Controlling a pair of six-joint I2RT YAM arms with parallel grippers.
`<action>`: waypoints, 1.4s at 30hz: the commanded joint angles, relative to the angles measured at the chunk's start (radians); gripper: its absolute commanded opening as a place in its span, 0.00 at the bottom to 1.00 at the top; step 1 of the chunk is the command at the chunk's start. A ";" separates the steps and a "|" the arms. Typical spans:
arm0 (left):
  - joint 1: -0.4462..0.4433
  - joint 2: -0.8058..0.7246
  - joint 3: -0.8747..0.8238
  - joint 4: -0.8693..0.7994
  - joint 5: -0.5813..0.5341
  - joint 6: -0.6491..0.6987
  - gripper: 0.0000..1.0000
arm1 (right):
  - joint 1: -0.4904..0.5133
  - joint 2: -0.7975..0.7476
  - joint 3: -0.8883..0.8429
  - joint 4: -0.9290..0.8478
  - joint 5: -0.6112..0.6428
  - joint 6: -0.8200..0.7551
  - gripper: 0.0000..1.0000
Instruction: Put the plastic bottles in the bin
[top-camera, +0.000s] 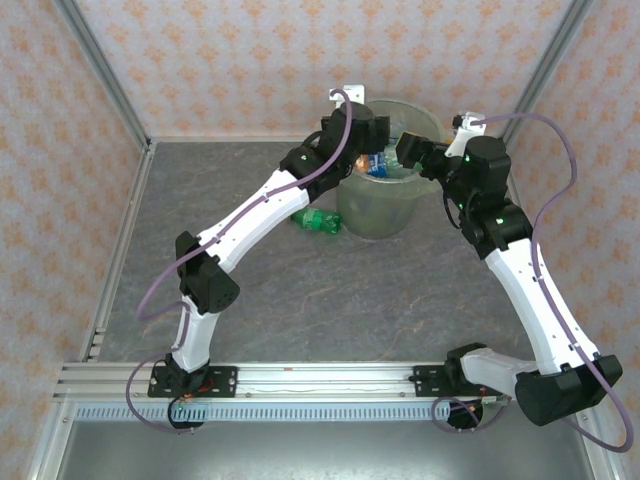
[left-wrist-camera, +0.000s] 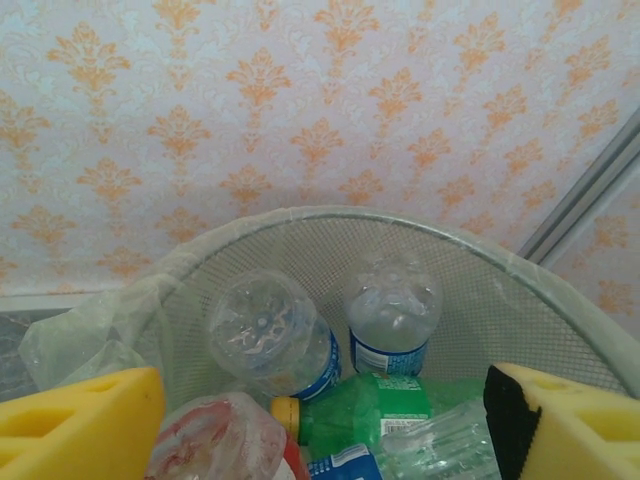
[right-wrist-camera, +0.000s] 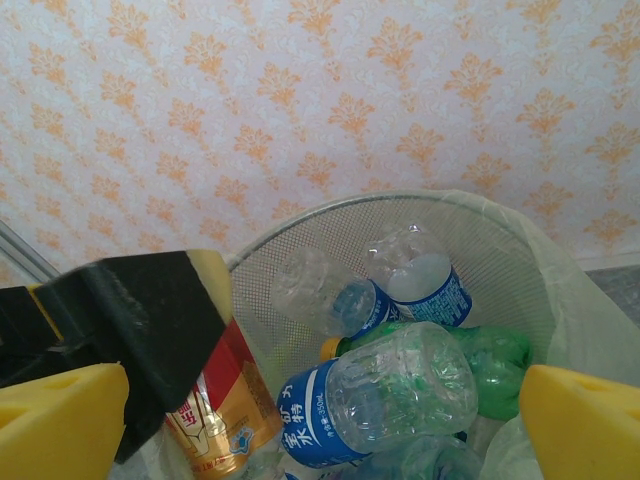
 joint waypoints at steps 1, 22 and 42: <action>0.011 -0.069 0.039 0.009 0.068 -0.010 0.77 | 0.002 -0.001 0.021 0.006 -0.002 0.009 1.00; 0.098 -0.028 -0.123 -0.010 0.322 -0.182 0.50 | 0.002 -0.051 -0.006 -0.022 0.025 0.018 1.00; 0.065 -0.056 -0.026 -0.042 0.330 -0.111 0.57 | 0.003 -0.049 -0.020 -0.008 -0.013 0.055 1.00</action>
